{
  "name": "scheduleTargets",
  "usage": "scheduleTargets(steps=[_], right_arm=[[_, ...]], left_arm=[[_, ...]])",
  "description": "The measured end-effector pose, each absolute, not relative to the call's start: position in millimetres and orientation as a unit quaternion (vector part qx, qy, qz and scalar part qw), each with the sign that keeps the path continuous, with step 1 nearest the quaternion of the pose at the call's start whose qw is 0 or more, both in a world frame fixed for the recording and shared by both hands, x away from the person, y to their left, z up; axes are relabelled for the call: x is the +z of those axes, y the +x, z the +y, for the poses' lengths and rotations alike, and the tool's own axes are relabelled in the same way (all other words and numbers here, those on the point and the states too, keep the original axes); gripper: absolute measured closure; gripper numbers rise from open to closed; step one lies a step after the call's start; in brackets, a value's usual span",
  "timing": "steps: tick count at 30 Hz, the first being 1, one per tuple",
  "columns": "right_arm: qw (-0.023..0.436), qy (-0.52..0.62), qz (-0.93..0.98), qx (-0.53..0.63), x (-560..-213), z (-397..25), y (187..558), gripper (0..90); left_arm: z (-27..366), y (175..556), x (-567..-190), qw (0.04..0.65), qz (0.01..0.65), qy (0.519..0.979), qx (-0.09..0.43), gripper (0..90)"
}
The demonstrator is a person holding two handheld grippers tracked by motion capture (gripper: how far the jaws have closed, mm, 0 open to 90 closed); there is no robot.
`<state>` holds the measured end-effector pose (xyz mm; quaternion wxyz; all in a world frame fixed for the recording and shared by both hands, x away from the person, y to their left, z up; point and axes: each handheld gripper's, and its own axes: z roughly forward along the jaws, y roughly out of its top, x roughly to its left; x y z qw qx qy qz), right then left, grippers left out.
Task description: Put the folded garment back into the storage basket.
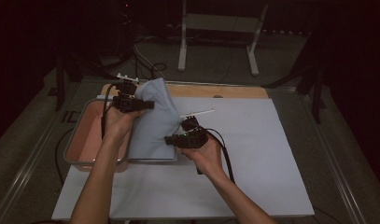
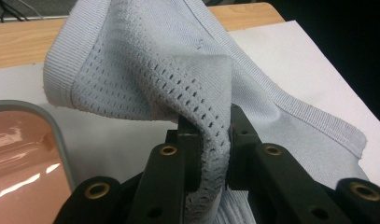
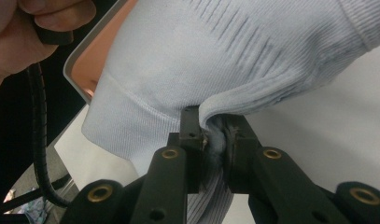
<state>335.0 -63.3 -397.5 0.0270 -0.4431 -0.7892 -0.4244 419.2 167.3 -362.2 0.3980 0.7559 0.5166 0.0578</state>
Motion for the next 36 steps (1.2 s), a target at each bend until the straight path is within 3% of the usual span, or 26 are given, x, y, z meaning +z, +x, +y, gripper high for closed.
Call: scheduleTargets(steps=[36], right_arm=[[0.036, -0.431, -0.791, -0.433, -385.7, -26.4, 342.3, 80.4]], left_arm=[[196.9, 424.5, -356.5, 0.387, 0.529, 0.752, 0.071, 80.8]])
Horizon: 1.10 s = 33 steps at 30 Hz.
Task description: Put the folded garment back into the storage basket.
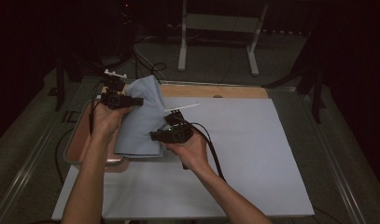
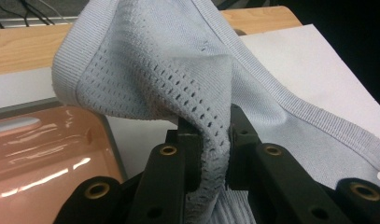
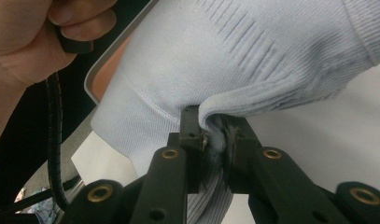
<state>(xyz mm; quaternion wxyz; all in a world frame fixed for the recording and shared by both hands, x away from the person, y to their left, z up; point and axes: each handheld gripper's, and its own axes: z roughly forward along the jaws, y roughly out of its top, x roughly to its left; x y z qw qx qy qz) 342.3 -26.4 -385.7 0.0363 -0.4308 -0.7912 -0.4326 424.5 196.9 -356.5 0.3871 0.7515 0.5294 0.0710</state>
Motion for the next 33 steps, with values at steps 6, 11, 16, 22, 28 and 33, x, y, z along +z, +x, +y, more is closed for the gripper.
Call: scheduleTargets(steps=[6, 11, 16, 22, 28, 33], right_arm=[[0.038, -0.431, -0.791, -0.433, -386.8, -20.3, 343.5, 80.4], [0.039, -0.428, -0.792, -0.433, -387.2, -14.3, 345.1, 80.4], [0.038, -0.428, -0.793, -0.432, -386.5, -9.1, 345.8, 80.4], [0.041, -0.425, -0.793, -0.433, -386.4, -3.4, 346.9, 80.4], [0.039, -0.427, -0.793, -0.432, -387.0, 2.0, 348.2, 80.4], [0.04, -0.427, -0.793, -0.432, -387.9, 4.9, 349.6, 80.4]], left_arm=[[203.5, 424.5, -355.6, 0.386, 0.532, 0.75, 0.074, 80.8], [207.8, 424.6, -355.6, 0.385, 0.536, 0.748, 0.076, 80.8], [212.1, 424.6, -355.5, 0.384, 0.538, 0.746, 0.078, 80.8], [217.6, 424.8, -355.4, 0.385, 0.539, 0.745, 0.08, 80.7], [221.5, 425.6, -355.4, 0.384, 0.54, 0.745, 0.083, 80.8], [224.7, 426.9, -356.1, 0.383, 0.54, 0.745, 0.084, 80.8]])
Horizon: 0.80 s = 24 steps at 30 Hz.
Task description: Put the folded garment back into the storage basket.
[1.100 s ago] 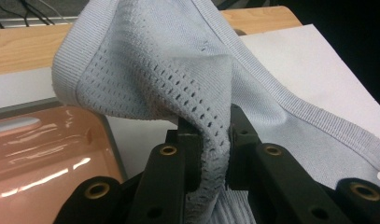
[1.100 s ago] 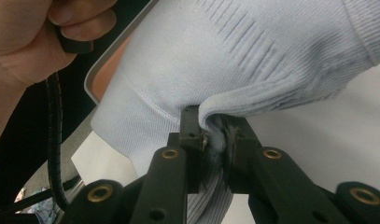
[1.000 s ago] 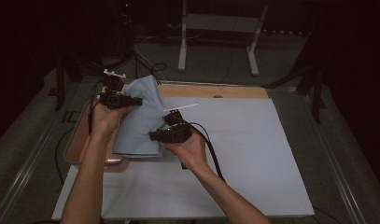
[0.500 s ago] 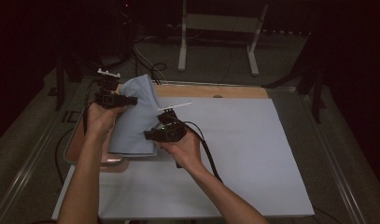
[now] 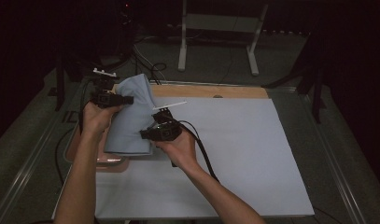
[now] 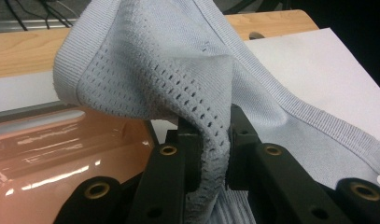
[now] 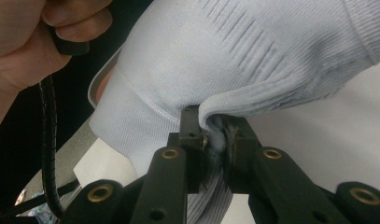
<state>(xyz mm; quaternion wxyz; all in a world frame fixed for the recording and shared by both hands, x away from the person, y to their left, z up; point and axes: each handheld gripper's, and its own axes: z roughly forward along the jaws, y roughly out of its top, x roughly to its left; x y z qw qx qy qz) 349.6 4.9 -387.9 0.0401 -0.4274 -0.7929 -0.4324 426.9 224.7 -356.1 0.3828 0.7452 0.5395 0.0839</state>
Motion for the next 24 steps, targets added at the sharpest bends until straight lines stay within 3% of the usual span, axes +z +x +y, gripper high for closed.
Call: scheduleTargets(steps=[24], right_arm=[[0.04, -0.431, -0.79, -0.435, -389.2, 21.1, 352.4, 80.4]], left_arm=[[234.9, 429.7, -358.6, 0.38, 0.546, 0.741, 0.09, 80.7]])
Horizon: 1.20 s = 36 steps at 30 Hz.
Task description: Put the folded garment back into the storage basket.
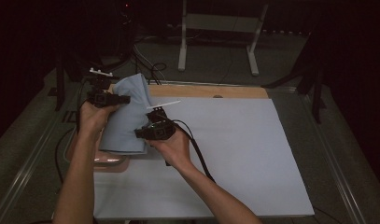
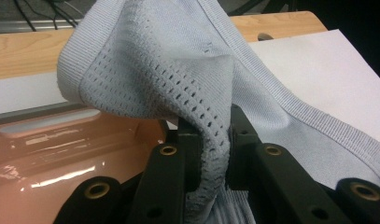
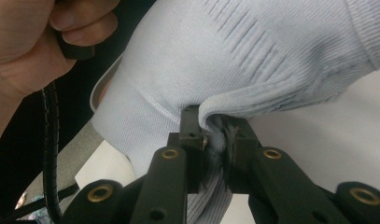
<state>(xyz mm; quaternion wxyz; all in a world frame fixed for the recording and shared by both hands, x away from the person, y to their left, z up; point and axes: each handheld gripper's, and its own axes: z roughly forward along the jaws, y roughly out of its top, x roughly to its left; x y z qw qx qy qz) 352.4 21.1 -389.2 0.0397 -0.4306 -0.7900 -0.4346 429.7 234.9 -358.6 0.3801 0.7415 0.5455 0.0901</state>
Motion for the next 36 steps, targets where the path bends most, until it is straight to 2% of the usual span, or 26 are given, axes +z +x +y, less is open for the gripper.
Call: scheduleTargets(steps=[36], right_arm=[[0.047, -0.431, -0.793, -0.428, -396.0, 44.3, 353.2, 80.4]], left_arm=[[253.9, 425.8, -361.3, 0.372, 0.554, 0.738, 0.099, 80.8]])
